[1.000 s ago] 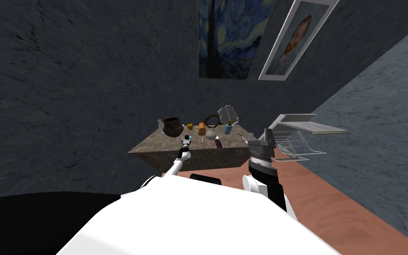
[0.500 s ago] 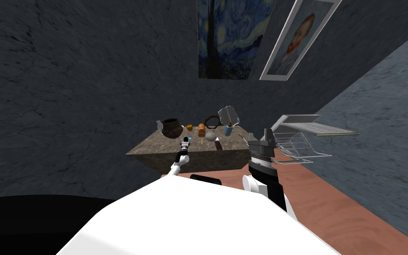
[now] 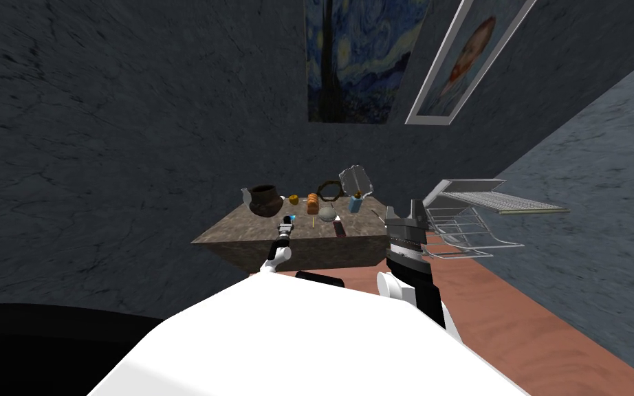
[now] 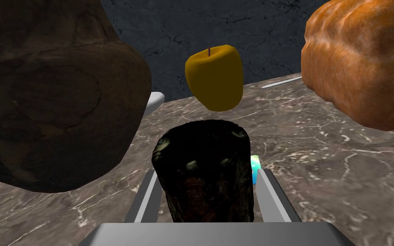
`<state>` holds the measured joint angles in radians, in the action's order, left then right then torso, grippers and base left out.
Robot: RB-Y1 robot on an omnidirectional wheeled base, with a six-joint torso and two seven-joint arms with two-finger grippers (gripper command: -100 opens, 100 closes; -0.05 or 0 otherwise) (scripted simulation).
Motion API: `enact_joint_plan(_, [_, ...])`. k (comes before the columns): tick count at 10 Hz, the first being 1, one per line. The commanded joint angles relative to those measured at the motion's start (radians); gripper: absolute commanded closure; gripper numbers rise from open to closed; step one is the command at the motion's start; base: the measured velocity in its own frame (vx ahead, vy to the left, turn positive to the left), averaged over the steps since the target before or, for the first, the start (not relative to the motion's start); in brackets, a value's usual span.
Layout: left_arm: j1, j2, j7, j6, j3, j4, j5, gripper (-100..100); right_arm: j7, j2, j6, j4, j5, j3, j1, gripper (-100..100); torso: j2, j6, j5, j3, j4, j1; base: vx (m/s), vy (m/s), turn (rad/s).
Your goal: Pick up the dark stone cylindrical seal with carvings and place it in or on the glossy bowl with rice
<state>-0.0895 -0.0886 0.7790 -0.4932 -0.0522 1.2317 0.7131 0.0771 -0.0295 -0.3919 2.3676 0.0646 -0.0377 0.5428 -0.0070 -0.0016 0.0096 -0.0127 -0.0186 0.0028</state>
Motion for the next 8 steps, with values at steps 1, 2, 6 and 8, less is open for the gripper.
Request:
enact_joint_plan(1, [-0.021,0.004,-0.006,0.007,-0.002,0.04,0.001,100,0.0,0.0,0.0,0.0,0.0,0.0,0.0,0,0.0,0.0,0.0,0.0,0.0,0.0,0.02,-0.008,0.002])
enact_joint_plan(2, [-0.067,0.004,-0.015,0.02,-0.015,0.077,0.006,100,0.0,0.0,0.0,0.0,0.0,0.0,0.0,0,0.002,0.0,0.0,0.001,0.001,0.0,0.036,-0.01,0.017])
enact_joint_plan(6, [-0.08,0.0,-0.004,0.029,-0.019,0.097,0.008,100,0.0,0.0,0.0,0.0,0.0,0.0,0.0,0,0.003,0.0,0.0,0.002,0.001,0.001,-0.028,-0.015,0.017])
enact_joint_plan(8, [-0.082,-0.006,0.002,0.035,-0.02,0.101,0.005,100,0.0,0.0,0.0,0.0,0.0,0.0,0.0,0,0.018,-0.001,0.002,0.008,-0.001,-0.003,-0.209,-0.078,0.03])
